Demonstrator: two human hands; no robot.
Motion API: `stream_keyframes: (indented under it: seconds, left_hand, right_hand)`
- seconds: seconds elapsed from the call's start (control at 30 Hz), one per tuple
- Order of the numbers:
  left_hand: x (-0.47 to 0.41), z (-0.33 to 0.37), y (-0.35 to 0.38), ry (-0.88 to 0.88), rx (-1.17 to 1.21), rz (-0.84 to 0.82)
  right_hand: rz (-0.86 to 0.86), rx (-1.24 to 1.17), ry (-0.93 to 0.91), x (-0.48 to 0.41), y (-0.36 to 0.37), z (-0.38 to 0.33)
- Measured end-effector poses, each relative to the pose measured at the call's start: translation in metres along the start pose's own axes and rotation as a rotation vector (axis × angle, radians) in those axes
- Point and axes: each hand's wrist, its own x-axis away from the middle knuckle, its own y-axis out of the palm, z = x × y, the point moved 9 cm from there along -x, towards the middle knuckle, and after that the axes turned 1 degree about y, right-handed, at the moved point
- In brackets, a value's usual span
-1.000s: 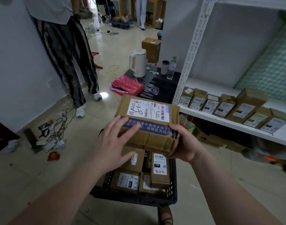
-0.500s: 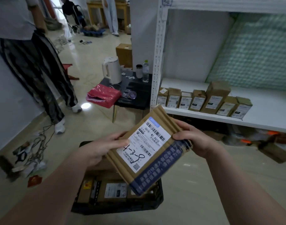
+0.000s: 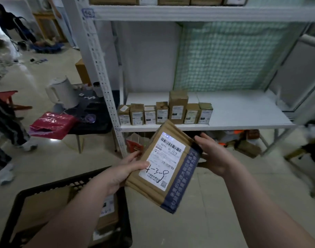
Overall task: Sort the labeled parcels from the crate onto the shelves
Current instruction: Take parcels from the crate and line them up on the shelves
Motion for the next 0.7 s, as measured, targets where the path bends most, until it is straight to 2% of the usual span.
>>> stream_keyframes:
  seconds: [0.1, 0.33, 0.7]
  left_hand:
    - [-0.035, 0.004, 0.041, -0.01, 0.034, 0.019]
    - [-0.103, 0.01, 0.135, -0.043, 0.118, 0.042]
    - [-0.203, 0.047, 0.212, -0.057, -0.034, -0.127]
  right_hand:
    - [0.021, 0.024, 0.067, -0.004, -0.05, 0.006]
    - [-0.085, 0.151, 0.179, -0.008, -0.118, 0.026]
    - [0.023, 0.081, 0.162, -0.065, -0.209, 0.013]
